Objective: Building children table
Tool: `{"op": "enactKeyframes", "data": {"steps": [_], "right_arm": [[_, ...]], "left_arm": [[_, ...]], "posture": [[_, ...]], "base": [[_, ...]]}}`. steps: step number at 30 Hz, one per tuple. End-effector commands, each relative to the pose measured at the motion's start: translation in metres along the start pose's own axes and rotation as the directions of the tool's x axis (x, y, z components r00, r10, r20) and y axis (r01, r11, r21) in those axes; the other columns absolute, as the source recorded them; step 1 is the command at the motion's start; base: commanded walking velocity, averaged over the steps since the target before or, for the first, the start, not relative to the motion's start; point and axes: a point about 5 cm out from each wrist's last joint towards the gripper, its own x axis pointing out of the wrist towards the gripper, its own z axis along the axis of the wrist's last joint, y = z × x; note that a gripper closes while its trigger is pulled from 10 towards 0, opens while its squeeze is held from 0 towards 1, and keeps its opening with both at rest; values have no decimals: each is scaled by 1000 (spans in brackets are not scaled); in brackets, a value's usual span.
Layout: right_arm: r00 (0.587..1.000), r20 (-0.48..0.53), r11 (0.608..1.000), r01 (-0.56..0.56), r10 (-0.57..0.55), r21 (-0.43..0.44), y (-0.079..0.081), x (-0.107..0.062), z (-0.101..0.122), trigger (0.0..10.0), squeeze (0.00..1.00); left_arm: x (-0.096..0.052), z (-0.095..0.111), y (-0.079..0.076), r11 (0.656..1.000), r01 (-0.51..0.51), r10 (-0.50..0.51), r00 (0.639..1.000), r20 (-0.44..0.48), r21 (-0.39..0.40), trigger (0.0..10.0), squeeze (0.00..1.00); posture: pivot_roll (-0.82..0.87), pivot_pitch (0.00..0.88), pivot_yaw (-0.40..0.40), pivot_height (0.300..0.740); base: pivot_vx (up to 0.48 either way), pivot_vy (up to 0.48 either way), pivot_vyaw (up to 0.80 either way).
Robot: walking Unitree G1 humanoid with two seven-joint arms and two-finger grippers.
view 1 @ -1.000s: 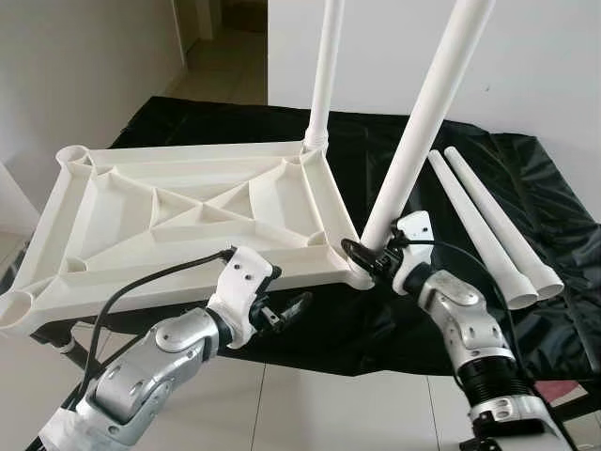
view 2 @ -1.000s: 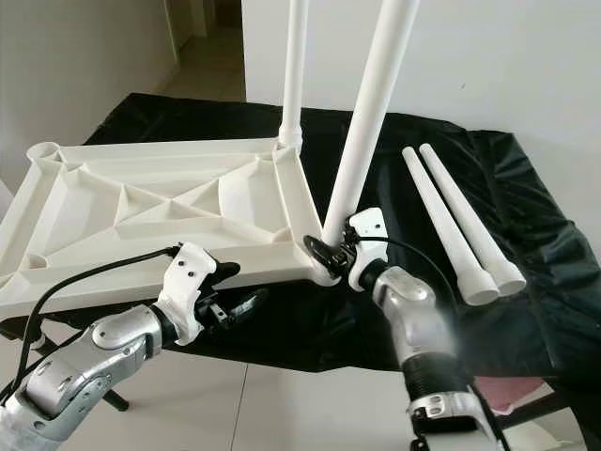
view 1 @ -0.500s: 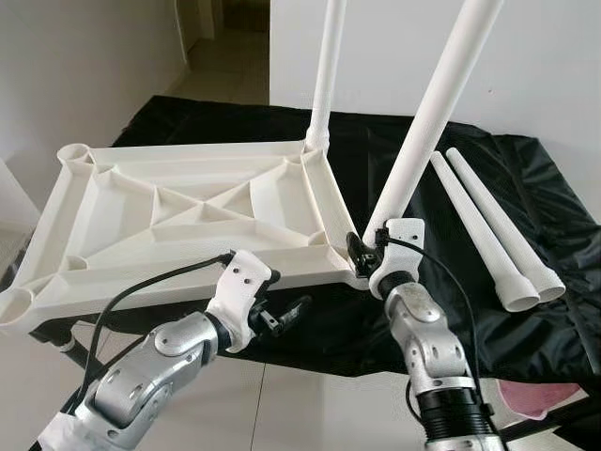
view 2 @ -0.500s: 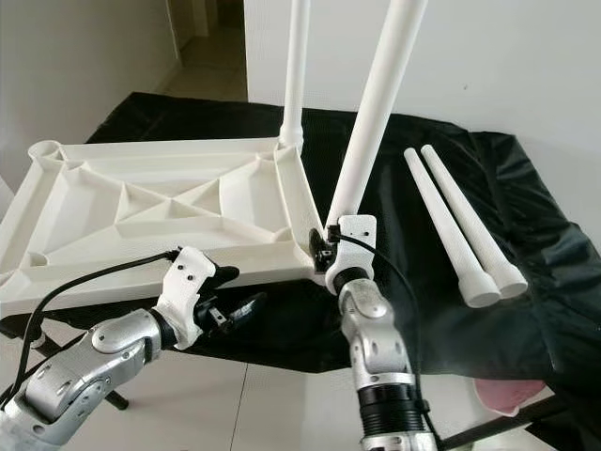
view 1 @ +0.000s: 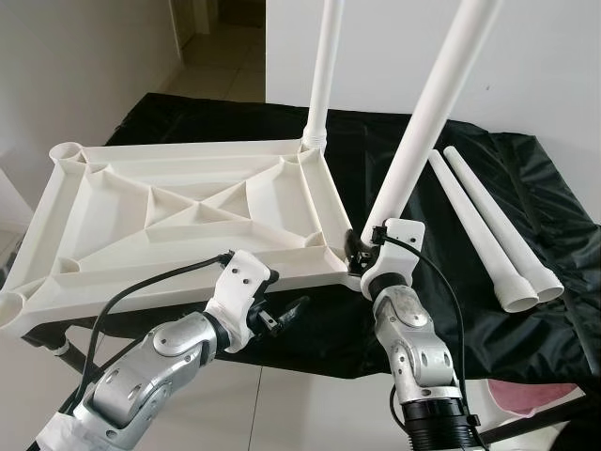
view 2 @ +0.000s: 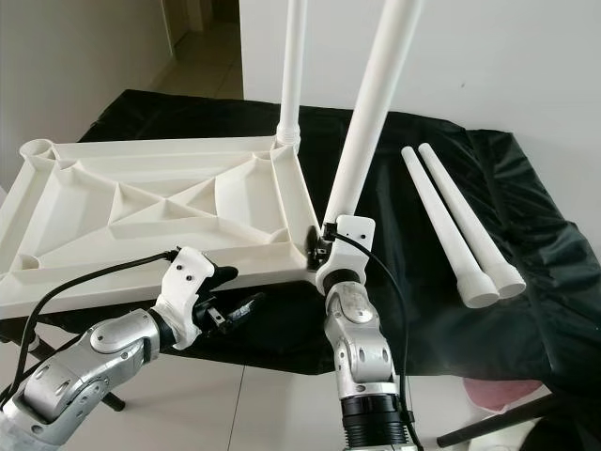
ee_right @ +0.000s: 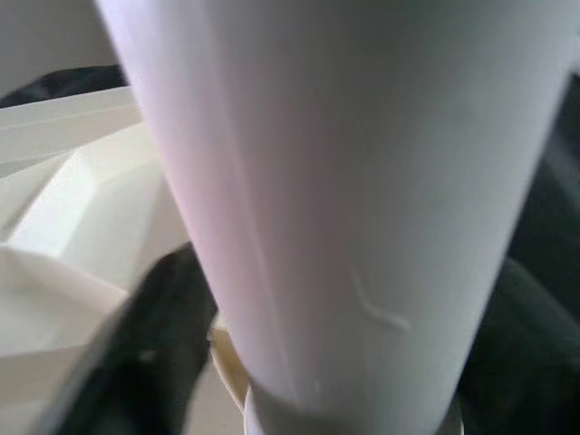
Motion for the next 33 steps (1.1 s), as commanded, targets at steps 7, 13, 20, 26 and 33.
{"op": "enactKeyframes", "data": {"steps": [7,13,20,26,33], "right_arm": [[982,-15,980,-190,189,-59,-15,3,2,10000,0],[928,-72,913,-372,365,-168,-28,12,3,10000,0],[909,-107,886,-416,403,-202,-32,17,-1,9059,0],[896,-132,868,-444,424,-224,-37,18,-5,0,0],[903,-149,881,-427,404,-202,-46,14,-9,10000,0]], "left_arm": [[0,1,-12,985,173,-173,985,4,3,10000,0],[1,3,-11,984,178,-178,984,4,12,10000,0],[1,3,-10,984,178,-178,984,5,13,10000,0],[-1,3,-10,984,177,-177,984,1,14,10000,0],[-3,3,-10,984,179,-178,984,-6,13,10000,0]], "posture": [[58,62,-45,740],[56,58,-36,740],[61,57,-35,740],[71,62,-30,740],[64,70,-20,740]], "base": [[0,0,0],[0,0,0],[0,0,0],[0,0,0],[0,0,0]]}}
